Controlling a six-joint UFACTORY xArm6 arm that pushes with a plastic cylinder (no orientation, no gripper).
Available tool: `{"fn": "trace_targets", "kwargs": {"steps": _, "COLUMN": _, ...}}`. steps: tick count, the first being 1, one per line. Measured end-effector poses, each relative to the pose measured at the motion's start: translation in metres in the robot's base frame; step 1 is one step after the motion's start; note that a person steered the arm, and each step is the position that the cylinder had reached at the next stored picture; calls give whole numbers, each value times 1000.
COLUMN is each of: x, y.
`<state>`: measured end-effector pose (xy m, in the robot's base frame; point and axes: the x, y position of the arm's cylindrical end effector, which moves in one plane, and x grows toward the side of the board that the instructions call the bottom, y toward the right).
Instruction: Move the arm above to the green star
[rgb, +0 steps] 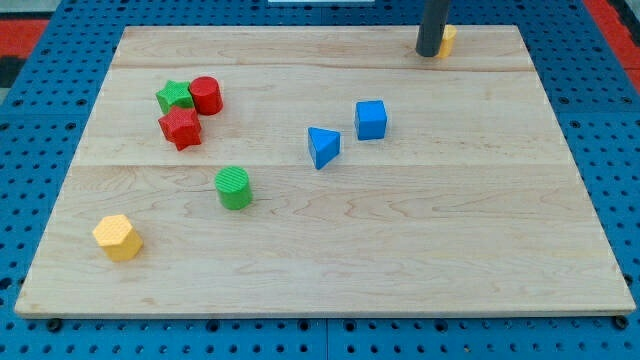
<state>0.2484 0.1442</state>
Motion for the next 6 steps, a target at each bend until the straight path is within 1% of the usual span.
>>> {"fn": "trace_targets", "kwargs": {"steps": 1, "x": 40, "y": -61}}
{"fn": "trace_targets", "kwargs": {"steps": 2, "x": 44, "y": -137}}
{"fn": "trace_targets", "kwargs": {"steps": 3, "x": 19, "y": -174}}
{"fn": "trace_targets", "kwargs": {"steps": 4, "x": 1, "y": -237}}
{"fn": "trace_targets", "kwargs": {"steps": 5, "x": 14, "y": -324}}
{"fn": "trace_targets", "kwargs": {"steps": 6, "x": 78, "y": -371}}
